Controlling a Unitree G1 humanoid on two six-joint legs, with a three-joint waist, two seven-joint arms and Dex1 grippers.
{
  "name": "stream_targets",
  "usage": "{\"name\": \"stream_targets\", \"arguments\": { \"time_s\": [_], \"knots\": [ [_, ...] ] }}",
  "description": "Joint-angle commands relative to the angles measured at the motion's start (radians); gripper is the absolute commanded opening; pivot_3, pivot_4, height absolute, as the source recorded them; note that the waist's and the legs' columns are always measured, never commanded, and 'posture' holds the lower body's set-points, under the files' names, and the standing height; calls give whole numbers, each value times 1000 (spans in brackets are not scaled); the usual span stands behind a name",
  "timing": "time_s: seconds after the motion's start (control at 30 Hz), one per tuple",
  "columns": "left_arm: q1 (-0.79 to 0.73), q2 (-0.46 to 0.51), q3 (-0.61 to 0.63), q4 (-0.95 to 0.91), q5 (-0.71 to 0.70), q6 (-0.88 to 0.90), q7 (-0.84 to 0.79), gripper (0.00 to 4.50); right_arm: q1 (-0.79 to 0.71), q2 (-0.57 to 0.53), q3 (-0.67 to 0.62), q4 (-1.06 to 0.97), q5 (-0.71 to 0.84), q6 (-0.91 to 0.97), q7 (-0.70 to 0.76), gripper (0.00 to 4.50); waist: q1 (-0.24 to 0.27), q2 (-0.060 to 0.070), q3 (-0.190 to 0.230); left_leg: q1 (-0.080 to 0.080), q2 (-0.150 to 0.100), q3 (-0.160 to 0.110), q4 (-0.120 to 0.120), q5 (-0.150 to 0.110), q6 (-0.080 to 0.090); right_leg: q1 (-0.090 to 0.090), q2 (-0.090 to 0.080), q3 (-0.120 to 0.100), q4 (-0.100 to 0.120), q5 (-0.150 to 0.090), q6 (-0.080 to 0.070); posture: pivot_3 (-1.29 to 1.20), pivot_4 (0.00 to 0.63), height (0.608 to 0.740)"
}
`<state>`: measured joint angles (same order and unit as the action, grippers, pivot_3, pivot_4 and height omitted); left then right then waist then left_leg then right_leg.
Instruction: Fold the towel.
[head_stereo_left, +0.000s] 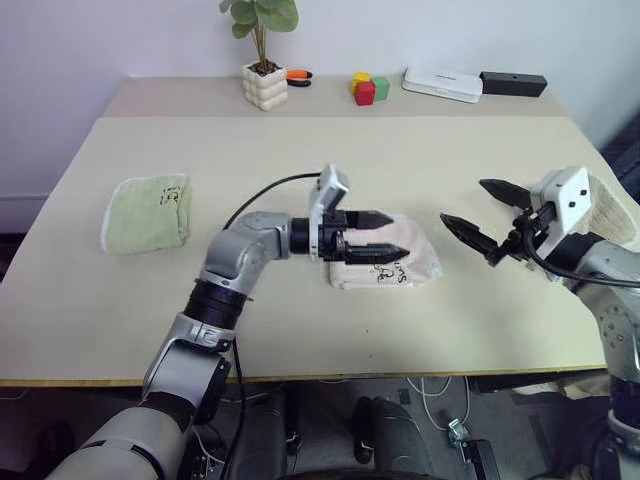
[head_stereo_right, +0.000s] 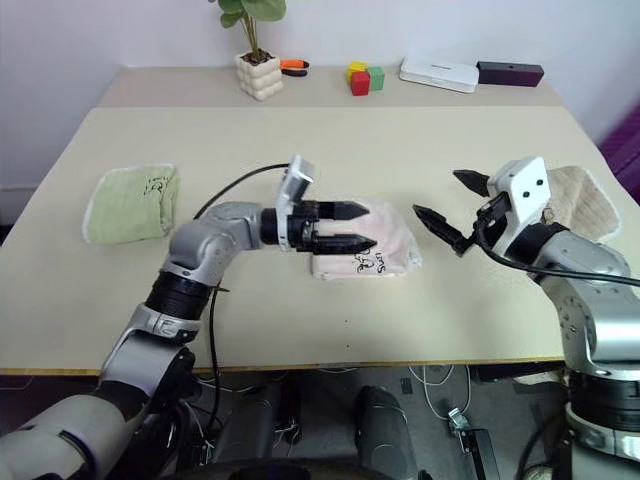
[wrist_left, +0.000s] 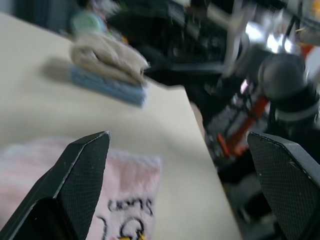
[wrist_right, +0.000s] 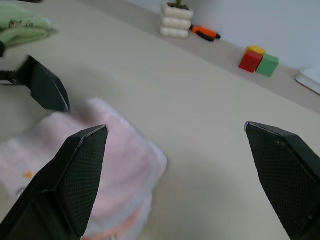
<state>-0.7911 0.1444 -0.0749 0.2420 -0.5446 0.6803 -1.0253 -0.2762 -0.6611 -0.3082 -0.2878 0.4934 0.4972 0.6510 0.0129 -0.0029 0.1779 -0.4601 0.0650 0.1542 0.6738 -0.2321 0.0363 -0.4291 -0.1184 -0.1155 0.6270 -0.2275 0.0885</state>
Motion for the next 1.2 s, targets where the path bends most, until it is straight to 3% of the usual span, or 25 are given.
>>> {"name": "stream_targets", "arguments": {
  "time_s": [0.03, 0.2, 0.27, 0.37, 0.6, 0.83, 1.1, 1.2],
  "knots": [
    [-20, -53, 111, 38, -18, -34, 173, 2618, -68, 108, 38, -42, -12, 7, -147, 3621, -2, 0, 0, 0, 0, -1, 3, 0, 0, 0, 0, 0, 3, -1, 1, 0, 150, 740],
    [3, -148, 138, 36, -17, -60, 311, 132, -115, 314, 133, -52, -106, 9, -381, 1101, 0, 0, 0, -2, 0, -1, 5, 0, 0, 0, 0, 0, 5, -1, 2, 0, 150, 740],
    [12, -176, 106, 53, 19, -85, 340, 0, -111, 383, 190, -46, -151, 14, -445, 58, 0, 0, 0, -2, 0, -1, 7, 2, -3, 0, 0, -1, 5, -1, 2, 0, 150, 740],
    [16, -208, 39, 124, 109, -114, 406, 0, -87, 463, 285, -8, -215, 31, -504, 58, -3, 0, 0, -2, 0, 0, 7, 2, -3, 0, 0, 0, 4, -1, 2, 0, 150, 740],
    [19, -219, -27, 306, 238, -183, 456, 0, -71, 521, 335, 215, -337, -56, -567, 58, -5, 1, 0, -2, 0, 1, 7, 1, -2, 0, 0, -1, 4, -1, 2, 0, 150, 740],
    [-38, -186, 28, 476, 281, -247, 516, 0, -64, 492, 306, 376, -419, -171, -608, 58, -8, 0, -3, 0, 0, -1, 7, -1, 2, 2, 0, -1, 4, -1, 1, 0, 150, 740],
    [-18, -138, 71, 413, 262, -271, 500, 0, -80, 436, 290, 433, -435, -293, -562, 58, -36, 0, -6, 0, 1, -1, 7, -2, 2, 2, 0, -1, 5, -1, 1, 0, 150, 740],
    [7, -123, 85, 348, 233, -232, 467, 0, -98, 445, 238, 416, -375, -280, -527, 901, -39, 0, -6, 0, 1, 0, 5, -1, 1, 1, 1, 0, 6, 0, 1, 0, 150, 740]
  ]
}}
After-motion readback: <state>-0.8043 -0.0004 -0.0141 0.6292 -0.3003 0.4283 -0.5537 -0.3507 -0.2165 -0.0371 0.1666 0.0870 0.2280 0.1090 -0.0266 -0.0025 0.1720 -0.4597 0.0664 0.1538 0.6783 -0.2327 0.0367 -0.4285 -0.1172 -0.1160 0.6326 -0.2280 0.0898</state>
